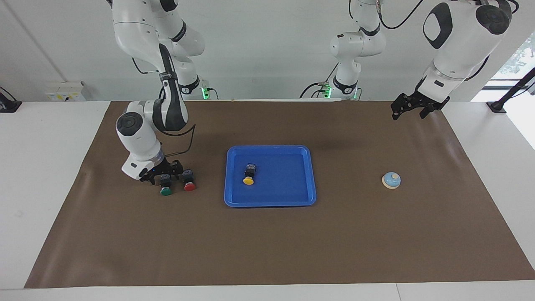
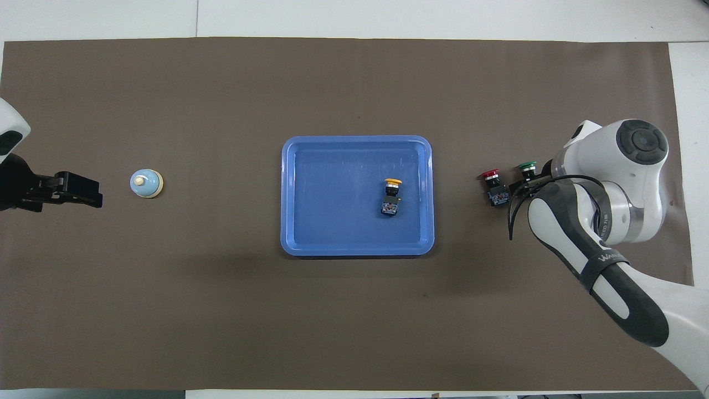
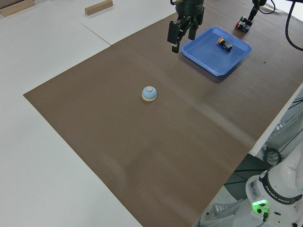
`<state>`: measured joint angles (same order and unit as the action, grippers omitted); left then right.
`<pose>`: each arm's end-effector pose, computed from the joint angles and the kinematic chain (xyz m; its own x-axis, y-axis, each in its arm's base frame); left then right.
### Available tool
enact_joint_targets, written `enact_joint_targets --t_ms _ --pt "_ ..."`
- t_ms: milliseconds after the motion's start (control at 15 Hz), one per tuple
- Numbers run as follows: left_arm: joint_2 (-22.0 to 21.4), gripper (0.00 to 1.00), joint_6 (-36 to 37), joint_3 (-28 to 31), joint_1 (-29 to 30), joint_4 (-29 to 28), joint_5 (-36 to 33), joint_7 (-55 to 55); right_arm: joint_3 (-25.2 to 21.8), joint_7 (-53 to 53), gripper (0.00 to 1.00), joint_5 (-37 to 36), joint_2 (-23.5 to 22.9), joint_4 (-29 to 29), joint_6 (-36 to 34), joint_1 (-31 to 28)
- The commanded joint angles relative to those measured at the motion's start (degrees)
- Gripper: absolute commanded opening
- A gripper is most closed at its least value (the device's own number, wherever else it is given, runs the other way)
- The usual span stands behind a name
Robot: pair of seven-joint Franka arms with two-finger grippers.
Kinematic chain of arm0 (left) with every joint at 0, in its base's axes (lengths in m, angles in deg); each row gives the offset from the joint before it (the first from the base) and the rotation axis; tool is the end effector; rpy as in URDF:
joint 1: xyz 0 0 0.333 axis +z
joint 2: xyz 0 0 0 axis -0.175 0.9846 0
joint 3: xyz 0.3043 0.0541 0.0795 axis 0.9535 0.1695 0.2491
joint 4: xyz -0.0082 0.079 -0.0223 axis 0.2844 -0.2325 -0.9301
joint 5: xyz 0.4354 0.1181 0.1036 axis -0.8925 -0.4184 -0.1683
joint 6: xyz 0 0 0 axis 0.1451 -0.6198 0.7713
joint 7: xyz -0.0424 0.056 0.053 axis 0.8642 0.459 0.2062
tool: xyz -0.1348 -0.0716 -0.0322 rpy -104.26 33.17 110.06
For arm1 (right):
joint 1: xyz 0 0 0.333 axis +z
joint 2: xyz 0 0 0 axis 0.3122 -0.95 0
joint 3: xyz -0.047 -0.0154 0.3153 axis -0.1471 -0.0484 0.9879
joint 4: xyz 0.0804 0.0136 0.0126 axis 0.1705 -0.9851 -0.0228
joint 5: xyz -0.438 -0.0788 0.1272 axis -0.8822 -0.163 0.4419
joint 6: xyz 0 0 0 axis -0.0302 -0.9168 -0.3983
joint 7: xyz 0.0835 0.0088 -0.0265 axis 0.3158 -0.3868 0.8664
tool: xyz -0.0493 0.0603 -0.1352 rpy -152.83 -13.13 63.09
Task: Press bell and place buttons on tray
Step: 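Move the right gripper to the green-capped button and grasp it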
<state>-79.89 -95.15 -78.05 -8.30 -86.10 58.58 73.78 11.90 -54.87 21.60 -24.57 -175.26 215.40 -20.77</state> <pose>0.5921 -0.0283 0.5180 0.9951 -0.0101 -0.0989 -0.0097 -0.9999 0.0039 0.6270 0.0074 0.1909 0.9767 0.2138 -0.0195 0.2142 -0.9766 0.0211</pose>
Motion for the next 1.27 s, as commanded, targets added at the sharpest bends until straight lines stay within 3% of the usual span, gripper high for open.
enact_joint_targets --t_ms 0,134,200,267,468,668,802,1203 --pt "-1.40 1.00 -1.06 0.27 -0.20 -1.29 -0.64 0.31 0.35 -0.48 0.82 0.84 0.46 -2.74 4.44 -0.23" --pt "-1.40 1.00 -1.06 0.27 -0.20 -1.29 -0.64 0.31 0.35 -0.48 0.40 0.75 0.46 -2.39 4.45 -0.93" --pt "-1.40 1.00 -1.06 0.27 -0.20 -1.29 -0.64 0.31 0.35 -0.57 0.10 0.75 0.46 -2.13 4.45 -1.20" --pt "-1.40 1.00 -1.06 0.27 -0.20 -1.29 -0.64 0.31 0.27 -0.48 0.00 0.75 0.46 -1.61 4.45 -1.20" --pt "-1.40 1.00 -1.06 0.27 -0.20 -1.29 -0.64 0.31 0.35 -1.18 0.00 0.84 0.98 0.33 3.23 -1.20" --pt "-1.40 1.00 -1.06 0.27 -0.20 -1.29 -0.64 0.31 0.70 -7.75 0.00 3.37 1.68 5.85 -5.01 0.20" --pt "-1.40 1.00 -1.06 0.27 -0.20 -1.29 -0.64 0.31 1.06 -13.72 0.00 4.79 1.69 9.90 -10.56 4.58" --pt "-1.40 1.00 -1.06 0.27 -0.20 -1.29 -0.64 0.31 1.06 -33.24 0.00 3.91 0.20 18.25 -14.89 20.39"
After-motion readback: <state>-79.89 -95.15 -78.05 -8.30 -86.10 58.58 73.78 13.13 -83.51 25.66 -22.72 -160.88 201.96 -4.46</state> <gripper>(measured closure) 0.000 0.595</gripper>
